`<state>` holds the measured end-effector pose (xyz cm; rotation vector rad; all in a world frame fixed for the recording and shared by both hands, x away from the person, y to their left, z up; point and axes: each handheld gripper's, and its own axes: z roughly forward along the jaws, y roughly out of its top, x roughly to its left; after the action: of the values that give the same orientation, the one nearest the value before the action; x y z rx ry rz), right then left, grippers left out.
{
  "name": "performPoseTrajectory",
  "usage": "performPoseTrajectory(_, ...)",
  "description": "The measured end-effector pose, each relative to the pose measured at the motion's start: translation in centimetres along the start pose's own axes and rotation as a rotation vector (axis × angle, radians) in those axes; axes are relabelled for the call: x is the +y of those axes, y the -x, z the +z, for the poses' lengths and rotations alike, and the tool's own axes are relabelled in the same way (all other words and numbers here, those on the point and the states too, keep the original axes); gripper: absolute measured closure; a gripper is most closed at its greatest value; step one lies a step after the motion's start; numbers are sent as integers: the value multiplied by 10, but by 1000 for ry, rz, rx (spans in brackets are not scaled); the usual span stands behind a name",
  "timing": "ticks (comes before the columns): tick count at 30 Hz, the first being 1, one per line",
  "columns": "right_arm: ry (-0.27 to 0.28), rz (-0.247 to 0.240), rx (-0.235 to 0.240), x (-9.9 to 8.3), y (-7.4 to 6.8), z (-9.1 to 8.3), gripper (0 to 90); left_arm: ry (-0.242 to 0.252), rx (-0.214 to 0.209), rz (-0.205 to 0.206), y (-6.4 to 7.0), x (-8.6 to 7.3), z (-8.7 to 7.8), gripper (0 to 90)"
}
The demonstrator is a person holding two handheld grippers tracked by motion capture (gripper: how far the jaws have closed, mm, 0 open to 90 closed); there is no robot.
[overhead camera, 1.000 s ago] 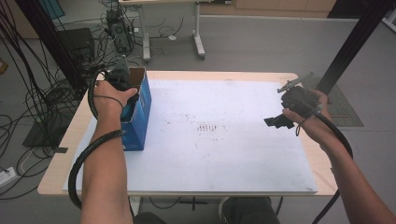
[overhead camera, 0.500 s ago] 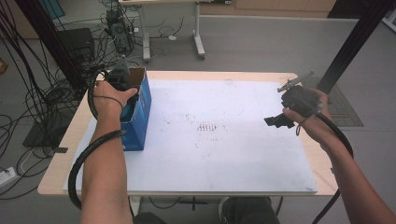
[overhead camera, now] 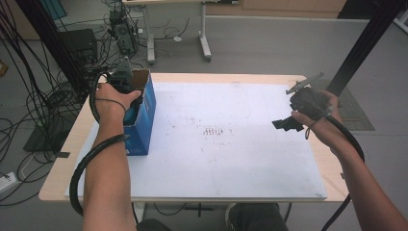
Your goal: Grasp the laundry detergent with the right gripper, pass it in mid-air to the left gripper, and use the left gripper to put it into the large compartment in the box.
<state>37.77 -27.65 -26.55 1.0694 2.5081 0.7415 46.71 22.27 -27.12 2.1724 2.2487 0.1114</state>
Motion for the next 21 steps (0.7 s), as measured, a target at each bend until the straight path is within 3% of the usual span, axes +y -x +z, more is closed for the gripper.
performPoseTrajectory(21,14,-20,-4,8,-4,-5,72,32,47,23,5,-7,-32,269)
